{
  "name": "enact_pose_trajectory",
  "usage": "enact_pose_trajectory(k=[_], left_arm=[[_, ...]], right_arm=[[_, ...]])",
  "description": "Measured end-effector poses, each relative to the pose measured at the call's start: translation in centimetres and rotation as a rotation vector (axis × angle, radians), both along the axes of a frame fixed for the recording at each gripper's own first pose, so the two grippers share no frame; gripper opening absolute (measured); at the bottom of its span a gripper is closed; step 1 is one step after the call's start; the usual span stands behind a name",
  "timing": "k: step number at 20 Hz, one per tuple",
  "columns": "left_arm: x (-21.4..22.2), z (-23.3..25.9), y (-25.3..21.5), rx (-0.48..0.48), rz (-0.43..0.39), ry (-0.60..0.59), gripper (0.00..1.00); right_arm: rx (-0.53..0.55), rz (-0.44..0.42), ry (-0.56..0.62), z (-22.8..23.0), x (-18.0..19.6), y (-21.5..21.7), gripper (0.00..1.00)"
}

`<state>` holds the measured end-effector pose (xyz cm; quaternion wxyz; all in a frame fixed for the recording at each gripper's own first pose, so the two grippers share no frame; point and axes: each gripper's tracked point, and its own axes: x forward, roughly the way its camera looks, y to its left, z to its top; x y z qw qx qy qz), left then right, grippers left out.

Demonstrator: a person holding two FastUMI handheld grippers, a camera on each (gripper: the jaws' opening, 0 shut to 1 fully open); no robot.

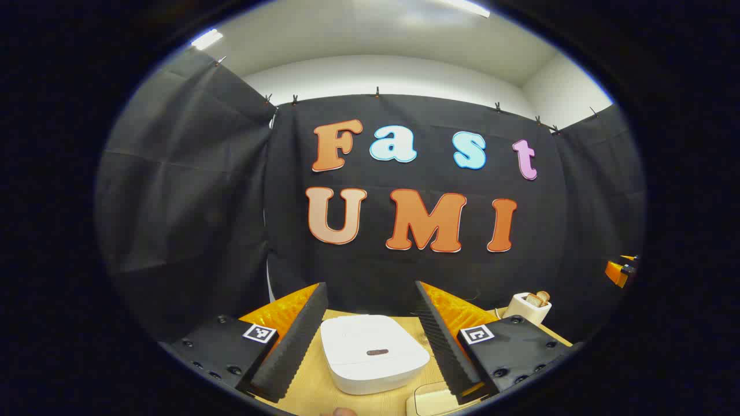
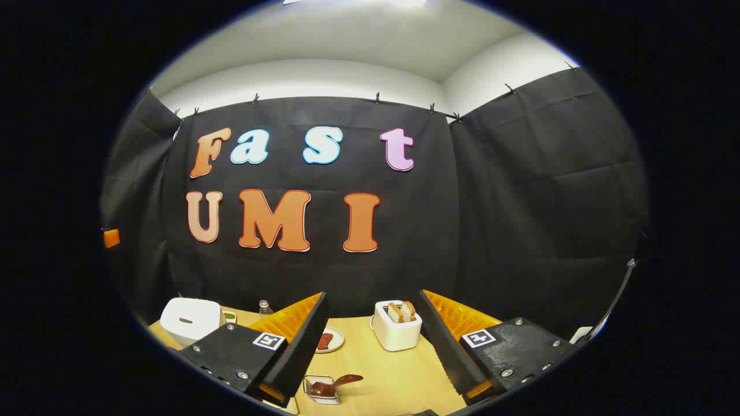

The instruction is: Close the left gripper, press the button to open the rice cooker; take a wooden spoon from the chopstick holder with the right hand, scoop a spoonful of rice and pour it into the rice cooker, then put the wooden spoon back into the chopstick holder.

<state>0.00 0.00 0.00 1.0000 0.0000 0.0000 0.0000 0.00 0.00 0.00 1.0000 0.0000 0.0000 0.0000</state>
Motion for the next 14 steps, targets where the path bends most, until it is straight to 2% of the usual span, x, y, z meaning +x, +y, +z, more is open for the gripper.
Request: enact_pose_trajectory(k=[1,2,3,5,6,7,8,13,14], left_arm=[[0.3,0.2,0.0,-0.007,-0.005,-0.002,1.0],[0.6,0.1,0.1,-0.016,-0.003,-0.003,1.0],[0.8,0.0,0.0,-0.032,-0.001,0.0,0.97],[0.8,-0.6,-1.0,-0.059,-0.016,0.012,1.0],[0.7,-0.8,-1.2,-0.069,-0.02,0.012,1.0],[0.5,-0.7,-1.3,-0.075,-0.024,0.012,1.0],[0.3,-0.9,-1.2,-0.076,-0.025,0.015,1.0],[-0.5,0.8,1.5,-0.078,0.066,-0.041,0.97],[-0.9,0.8,1.7,-0.073,0.073,-0.047,1.0]], right_arm=[[0.005,0.003,0.022,-0.3,-0.1,0.3,1.0],[0.008,0.015,0.027,-0.2,-0.3,0.9,0.96],[0.004,0.022,0.01,0.4,-0.4,1.1,0.96],[-0.027,-0.005,-0.025,1.4,-0.2,-0.1,0.96],[-0.042,-0.023,-0.022,1.4,-0.1,-0.6,1.0],[-0.044,-0.028,-0.015,1.5,-0.1,-0.9,0.95],[-0.039,-0.025,-0.011,1.7,-0.3,-0.6,0.96],[-0.046,-0.023,-0.002,1.7,0.0,-0.9,0.96],[-0.058,-0.028,-0.006,1.9,0.0,-1.2,0.95]])
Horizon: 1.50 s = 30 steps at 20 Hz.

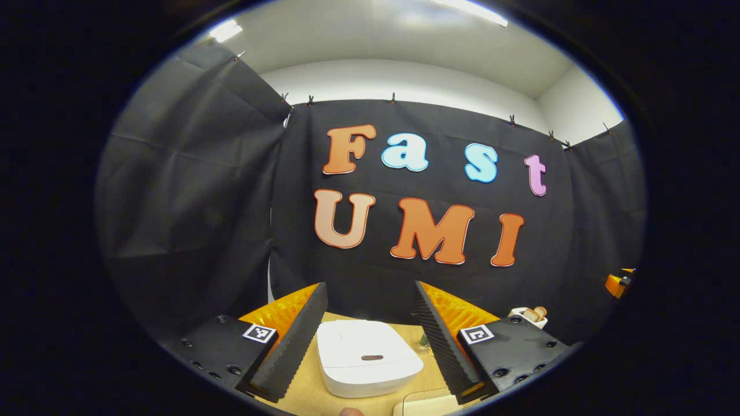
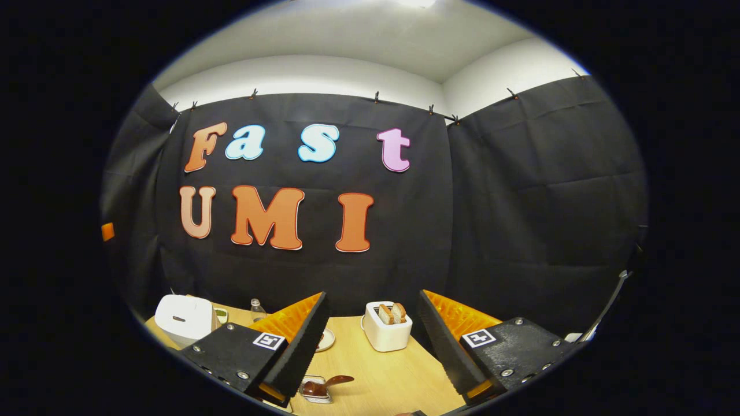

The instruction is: Close the left gripper, press the button to open the rice cooker; take a wooden spoon from the chopstick holder with the right hand, scoop a spoonful of rice and pour it into the rice cooker, then put the wooden spoon back into the chopstick holder.

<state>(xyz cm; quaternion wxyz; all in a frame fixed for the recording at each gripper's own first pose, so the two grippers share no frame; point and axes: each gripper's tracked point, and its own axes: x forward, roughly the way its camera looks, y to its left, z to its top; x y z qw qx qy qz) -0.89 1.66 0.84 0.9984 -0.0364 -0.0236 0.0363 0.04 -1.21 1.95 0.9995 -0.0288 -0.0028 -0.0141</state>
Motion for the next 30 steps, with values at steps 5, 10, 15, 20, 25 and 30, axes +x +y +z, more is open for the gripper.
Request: enact_pose_trajectory(k=[5,10,15,20,25,30], left_arm=[[-0.5,0.2,0.4,0.024,0.022,0.0,1.0],[-0.9,0.5,0.0,0.028,0.008,-0.001,1.0],[-1.1,0.8,-1.5,0.074,-0.034,-0.01,0.71],[-0.7,0.3,-3.4,0.121,-0.106,0.005,0.24],[1.3,-2.5,-3.6,0.069,-0.16,0.08,0.06],[5.8,-8.4,-3.8,0.051,-0.233,0.185,0.05]], right_arm=[[-0.016,0.008,0.013,-0.1,-0.1,-0.1,0.96],[-0.024,0.009,0.01,0.0,-0.5,-0.9,0.96],[-0.032,0.003,0.02,-0.3,-1.0,-1.3,0.96],[-0.052,-0.001,0.007,0.0,-1.3,-1.3,0.96],[-0.082,-0.002,0.024,-0.5,-1.8,-0.7,0.96],[-0.118,-0.022,0.03,-0.8,-2.4,-0.8,0.96]])
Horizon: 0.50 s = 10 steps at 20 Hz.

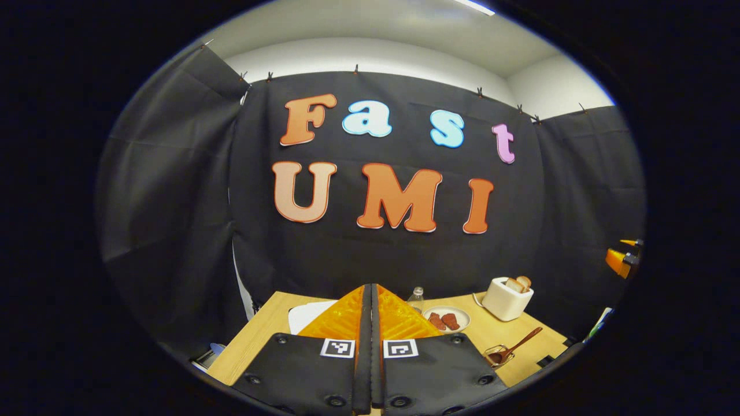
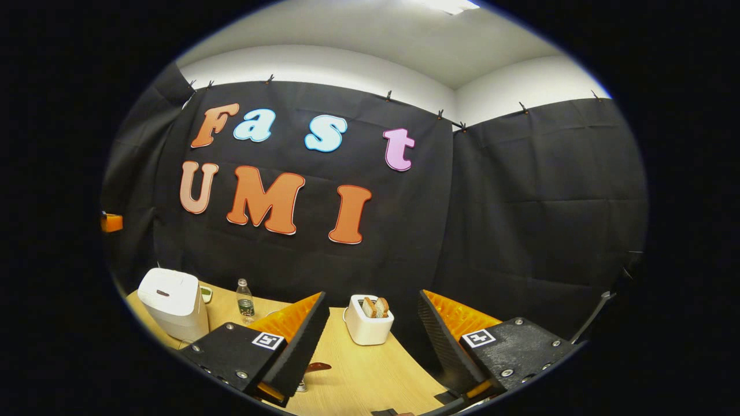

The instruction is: Close the left gripper, press the button to open the rice cooker; take a wooden spoon from the chopstick holder with the right hand, scoop a spoonful of rice and pour it into the rice cooker, then put the wooden spoon back into the chopstick holder.

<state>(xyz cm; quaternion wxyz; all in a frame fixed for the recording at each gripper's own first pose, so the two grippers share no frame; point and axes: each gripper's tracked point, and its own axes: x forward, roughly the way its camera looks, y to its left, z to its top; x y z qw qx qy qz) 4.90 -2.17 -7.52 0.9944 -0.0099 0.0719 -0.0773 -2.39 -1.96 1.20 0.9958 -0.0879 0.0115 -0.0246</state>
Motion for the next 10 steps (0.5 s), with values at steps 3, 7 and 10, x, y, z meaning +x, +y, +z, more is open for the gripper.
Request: enact_pose_trajectory(k=[3,7,10], left_arm=[[3.3,-4.7,-0.1,-0.026,-0.018,0.099,0.05],[5.9,-10.5,-0.9,-0.045,-0.052,0.228,0.04],[7.1,-14.5,-1.0,-0.014,-0.053,0.309,0.05]], right_arm=[[-0.004,-0.007,0.01,-0.1,-0.4,0.0,0.96],[-0.006,-0.043,0.023,-0.6,-0.9,-1.5,0.96],[0.026,-0.082,0.051,-1.4,-1.5,-3.1,0.96]])
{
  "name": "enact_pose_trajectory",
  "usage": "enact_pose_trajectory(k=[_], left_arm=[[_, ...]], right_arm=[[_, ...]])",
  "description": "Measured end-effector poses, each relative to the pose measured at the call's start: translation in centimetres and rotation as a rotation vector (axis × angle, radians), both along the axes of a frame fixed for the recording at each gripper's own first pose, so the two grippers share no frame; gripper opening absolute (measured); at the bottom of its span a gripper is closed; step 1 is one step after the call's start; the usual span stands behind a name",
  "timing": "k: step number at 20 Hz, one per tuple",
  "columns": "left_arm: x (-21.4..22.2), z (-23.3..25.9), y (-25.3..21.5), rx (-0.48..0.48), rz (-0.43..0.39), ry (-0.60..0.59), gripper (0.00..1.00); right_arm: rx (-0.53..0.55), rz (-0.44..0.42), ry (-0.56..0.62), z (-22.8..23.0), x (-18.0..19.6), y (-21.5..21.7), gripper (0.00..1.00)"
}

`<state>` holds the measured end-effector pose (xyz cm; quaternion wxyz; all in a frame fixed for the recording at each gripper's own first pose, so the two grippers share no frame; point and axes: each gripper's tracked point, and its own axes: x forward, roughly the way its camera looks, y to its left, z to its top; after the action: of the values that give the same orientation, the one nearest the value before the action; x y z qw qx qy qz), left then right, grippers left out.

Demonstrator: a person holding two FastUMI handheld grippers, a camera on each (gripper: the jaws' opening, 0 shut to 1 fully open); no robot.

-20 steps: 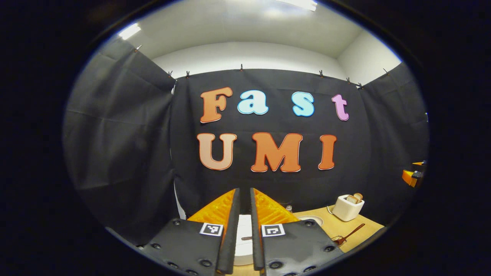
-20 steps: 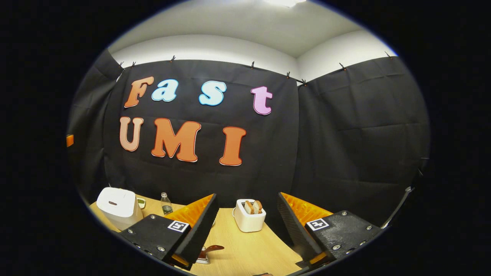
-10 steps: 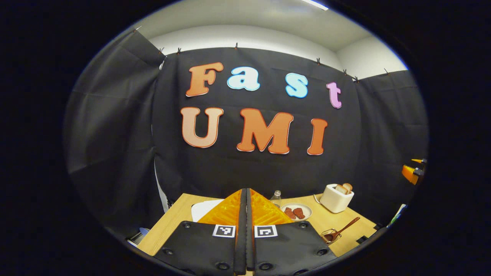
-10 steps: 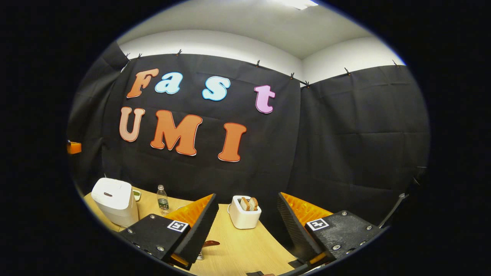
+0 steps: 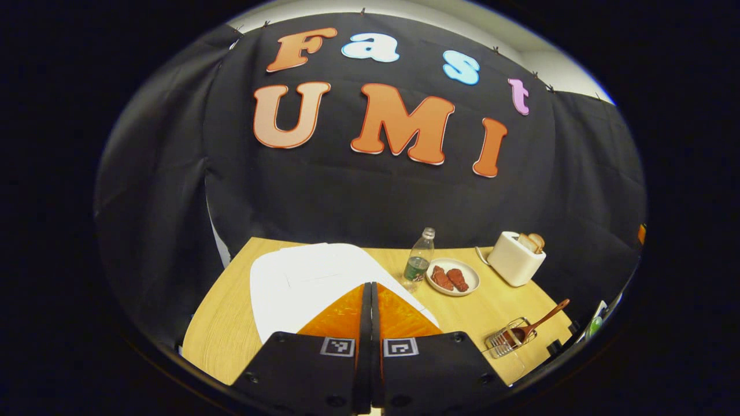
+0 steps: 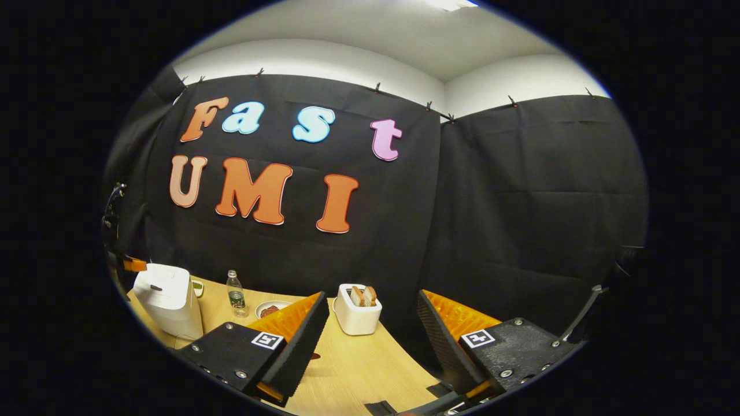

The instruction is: Close the left gripper, press the button to open the rice cooker; take a wooden spoon from the chopstick holder with the right hand, scoop a spoonful of rice and pour it into the rice cooker, then put the wooden spoon back into the chopstick holder.

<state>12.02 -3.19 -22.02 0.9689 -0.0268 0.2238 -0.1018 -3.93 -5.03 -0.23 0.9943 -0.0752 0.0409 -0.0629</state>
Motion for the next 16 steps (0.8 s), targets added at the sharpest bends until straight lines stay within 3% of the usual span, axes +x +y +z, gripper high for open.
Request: enact_pose_trajectory(k=[2,7,16], left_arm=[[0.6,-1.7,0.1,-0.006,0.008,0.046,0.04],[1.2,-4.4,0.2,0.019,0.015,0.106,0.05],[1.1,-6.6,0.2,-0.039,0.014,0.175,0.06]], right_arm=[[0.001,-0.036,0.012,-0.6,-0.4,-1.4,0.99],[-0.005,-0.099,0.044,-1.6,-1.0,-3.7,0.96],[0.011,-0.092,0.059,-2.1,-1.1,-3.7,0.96]])
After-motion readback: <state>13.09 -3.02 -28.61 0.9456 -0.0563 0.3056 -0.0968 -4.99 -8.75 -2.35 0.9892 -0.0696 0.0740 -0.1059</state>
